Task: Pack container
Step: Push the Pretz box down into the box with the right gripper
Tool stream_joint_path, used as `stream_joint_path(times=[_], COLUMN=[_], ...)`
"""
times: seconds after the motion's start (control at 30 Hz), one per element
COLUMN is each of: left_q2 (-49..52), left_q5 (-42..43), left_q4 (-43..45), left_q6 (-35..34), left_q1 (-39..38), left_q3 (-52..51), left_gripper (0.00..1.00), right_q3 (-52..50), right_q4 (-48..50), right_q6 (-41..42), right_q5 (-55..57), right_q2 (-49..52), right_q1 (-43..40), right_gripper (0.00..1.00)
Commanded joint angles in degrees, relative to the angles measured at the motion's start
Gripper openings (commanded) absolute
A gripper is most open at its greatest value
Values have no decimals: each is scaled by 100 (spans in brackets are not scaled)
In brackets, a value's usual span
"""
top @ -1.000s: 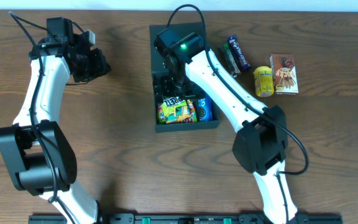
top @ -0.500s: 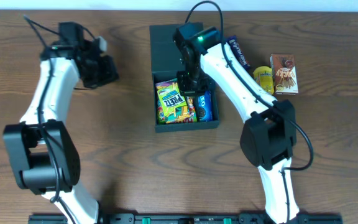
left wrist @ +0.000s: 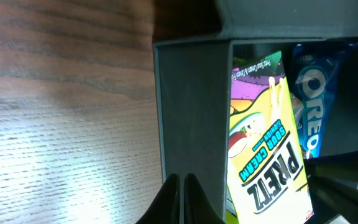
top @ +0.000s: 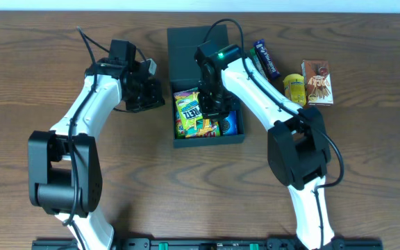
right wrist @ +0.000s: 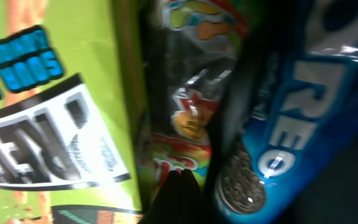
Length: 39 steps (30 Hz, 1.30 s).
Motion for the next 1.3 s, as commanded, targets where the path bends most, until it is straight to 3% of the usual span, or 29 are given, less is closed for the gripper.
stream_joint_path(times=[0.0,0.67,0.97,1.27], left_q2=[-79,-63,-63,-63], left_q5=[46,42,-2,-22], left_q4=[28,26,26,28], left_q6=[-122,-162,-157,-153], left_q1=[-90,-168,-166,-157], left_q3=[-44,-52,-52,-52], left_gripper=[6,6,6,6], right_q3=[-22,-2,682,732], right_q4=[57,-111,-411,-109], right_q6=[-317,-1276,-1268,-2284], right_q5=[-385,-833,-640,-2588], right_q2=[-140,-142,-291,-435], right_q1=[35,50,-282,-330], right_gripper=[2,1,1,1])
